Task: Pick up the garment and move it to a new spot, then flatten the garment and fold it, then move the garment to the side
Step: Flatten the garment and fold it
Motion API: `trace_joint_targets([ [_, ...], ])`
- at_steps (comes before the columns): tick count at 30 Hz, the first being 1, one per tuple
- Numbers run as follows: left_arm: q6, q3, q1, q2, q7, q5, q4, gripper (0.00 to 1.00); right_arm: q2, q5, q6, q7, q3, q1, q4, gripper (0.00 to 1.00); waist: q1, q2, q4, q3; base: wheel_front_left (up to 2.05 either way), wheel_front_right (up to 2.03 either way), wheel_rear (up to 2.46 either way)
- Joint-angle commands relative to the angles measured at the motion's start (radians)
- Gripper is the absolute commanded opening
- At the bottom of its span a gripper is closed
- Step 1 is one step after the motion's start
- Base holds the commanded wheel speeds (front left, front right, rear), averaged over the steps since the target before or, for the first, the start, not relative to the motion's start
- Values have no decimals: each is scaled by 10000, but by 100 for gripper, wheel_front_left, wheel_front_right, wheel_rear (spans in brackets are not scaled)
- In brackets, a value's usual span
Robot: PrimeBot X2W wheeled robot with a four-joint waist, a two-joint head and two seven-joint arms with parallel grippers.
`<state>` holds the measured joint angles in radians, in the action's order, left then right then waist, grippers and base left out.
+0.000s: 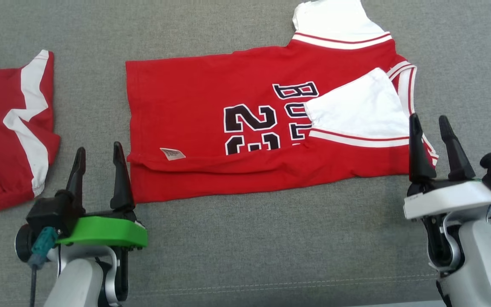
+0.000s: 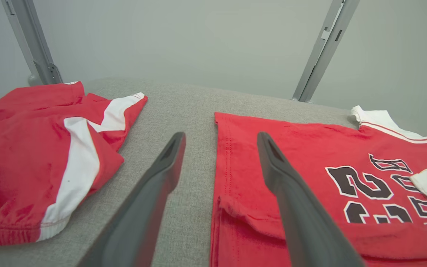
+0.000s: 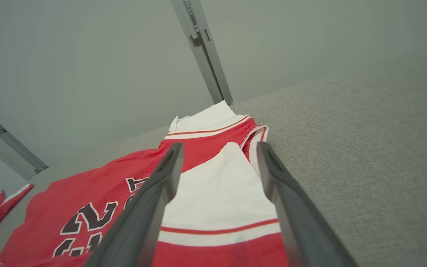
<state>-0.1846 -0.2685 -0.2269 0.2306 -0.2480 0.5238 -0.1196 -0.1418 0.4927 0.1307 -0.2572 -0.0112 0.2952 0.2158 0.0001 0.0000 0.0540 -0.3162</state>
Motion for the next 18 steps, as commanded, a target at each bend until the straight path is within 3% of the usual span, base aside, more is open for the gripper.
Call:
trace_joint_targets([
  [1, -118, -42, 220, 8, -100, -280, -35, 100, -12, -476, -1, -85, 104, -330, -137, 100, -1, 0, -112, 202, 0, 0, 0],
  [5, -289, -95, 696, -63, -152, -889, -16, 100, 367, -1310, 1, -94, 252, -1142, -642, 100, -1, 0, -207, 518, 0, 0, 0],
  [18, -90, -352, 1412, -147, -174, -1707, -278, 100, 738, -2692, -1, 69, -39, -2621, -1339, 100, -1, 0, -26, 960, 0, 0, 0],
])
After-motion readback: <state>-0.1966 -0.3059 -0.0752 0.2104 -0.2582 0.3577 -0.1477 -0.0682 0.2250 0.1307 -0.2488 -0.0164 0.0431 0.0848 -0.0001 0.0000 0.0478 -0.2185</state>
